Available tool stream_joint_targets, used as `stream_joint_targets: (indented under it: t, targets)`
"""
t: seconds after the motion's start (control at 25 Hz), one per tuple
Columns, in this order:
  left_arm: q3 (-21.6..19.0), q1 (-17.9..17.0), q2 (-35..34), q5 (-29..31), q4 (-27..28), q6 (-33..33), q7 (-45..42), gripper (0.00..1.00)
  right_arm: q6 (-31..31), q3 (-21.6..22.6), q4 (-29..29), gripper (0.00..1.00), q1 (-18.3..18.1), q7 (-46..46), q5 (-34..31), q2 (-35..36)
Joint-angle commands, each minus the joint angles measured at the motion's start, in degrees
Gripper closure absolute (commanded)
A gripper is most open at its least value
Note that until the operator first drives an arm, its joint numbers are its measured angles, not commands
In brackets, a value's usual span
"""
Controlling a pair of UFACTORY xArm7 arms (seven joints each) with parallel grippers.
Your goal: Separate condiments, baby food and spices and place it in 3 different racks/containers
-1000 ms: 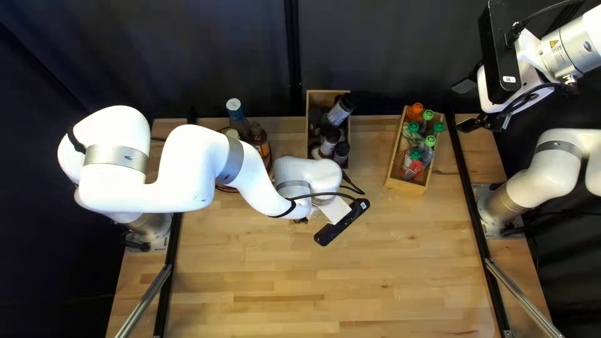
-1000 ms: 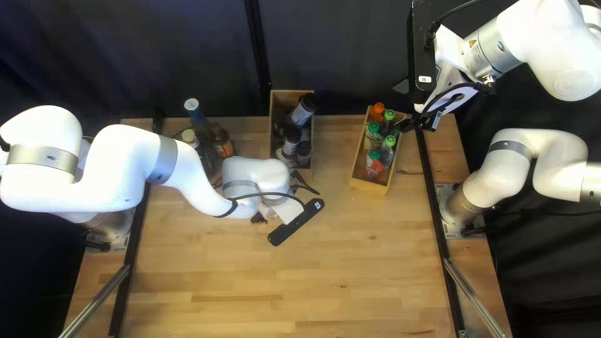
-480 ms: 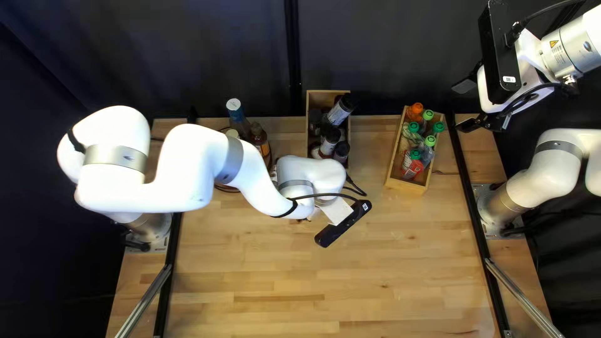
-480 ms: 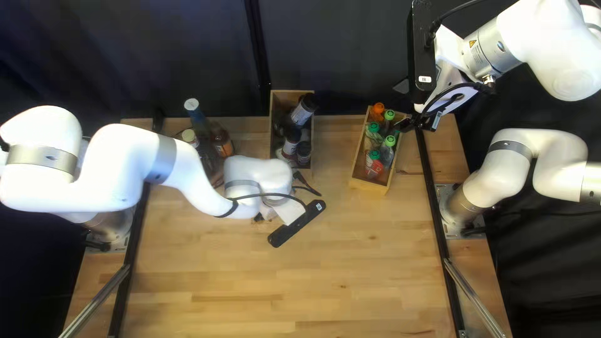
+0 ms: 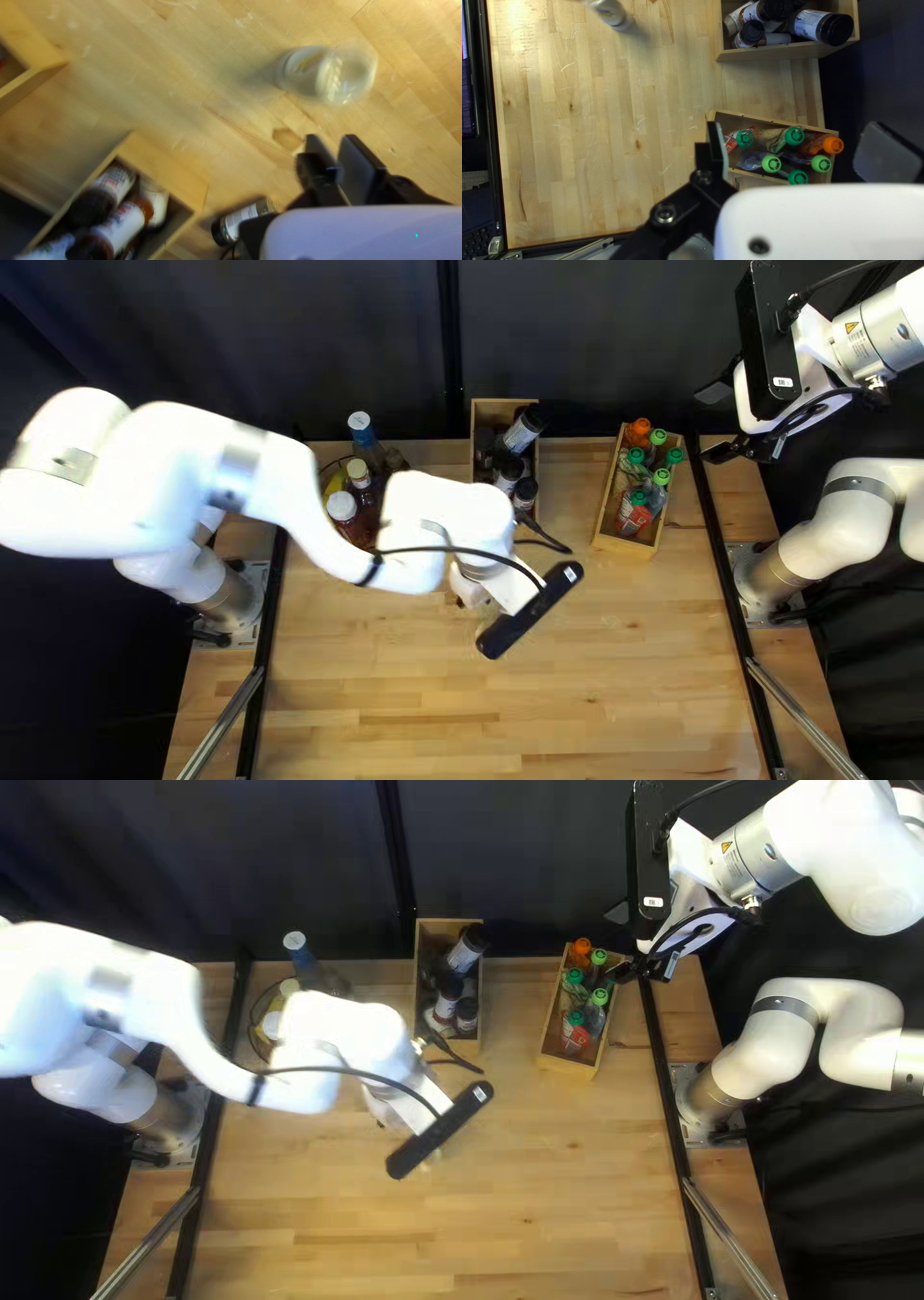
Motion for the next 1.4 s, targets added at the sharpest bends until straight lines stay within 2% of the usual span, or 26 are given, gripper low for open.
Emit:
stream_joint_targets:
  t: [0.04, 0.08, 0.32, 0.6, 0.84, 1.04, 1.16, 1.4]
  targets:
    - [0.1, 0.2, -0.4, -0.1, -1.4, -2.2, -3.0, 0.13, 0.0, 0.0, 0.0, 0.00, 0.0, 0.0, 0.0, 0.0]
    - [0.3, 0.3, -0.7, -0.6, -1.7, -2.7, -3.7, 0.00, 0.0, 0.0, 0.0, 0.00, 0.0, 0.0, 0.0, 0.0]
    - [0.1, 0.2, -1.3, -4.2, -3.2, -5.7, -8.3, 0.00, 0.0, 0.0, 0.0, 0.00, 0.0, 0.0, 0.0, 0.0]
    - [-4.5, -3.7, -0.8, -2.5, -4.3, -8.3, -25.9, 0.00, 0.0, 0.0, 0.0, 0.00, 0.0, 0.0, 0.0, 0.0]
    - [-7.9, -6.8, -2.4, -6.0, -5.6, -9.1, -32.2, 0.00, 0.0, 0.0, 0.0, 0.00, 0.0, 0.0, 0.0, 0.0]
    - [-10.7, -9.6, 2.2, -8.3, -4.3, -11.0, -36.5, 0.00, 0.0, 0.0, 0.0, 0.00, 0.0, 0.0, 0.0, 0.0]
    - [-12.1, -10.9, 7.3, -9.5, -0.9, -9.9, -37.0, 0.00, 0.0, 0.0, 0.0, 0.00, 0.0, 0.0, 0.0, 0.0]
    - [-13.9, -14.7, 18.3, -5.6, 7.9, -6.4, -40.5, 0.00, 0.0, 0.0, 0.0, 0.00, 0.0, 0.0, 0.0, 0.0]
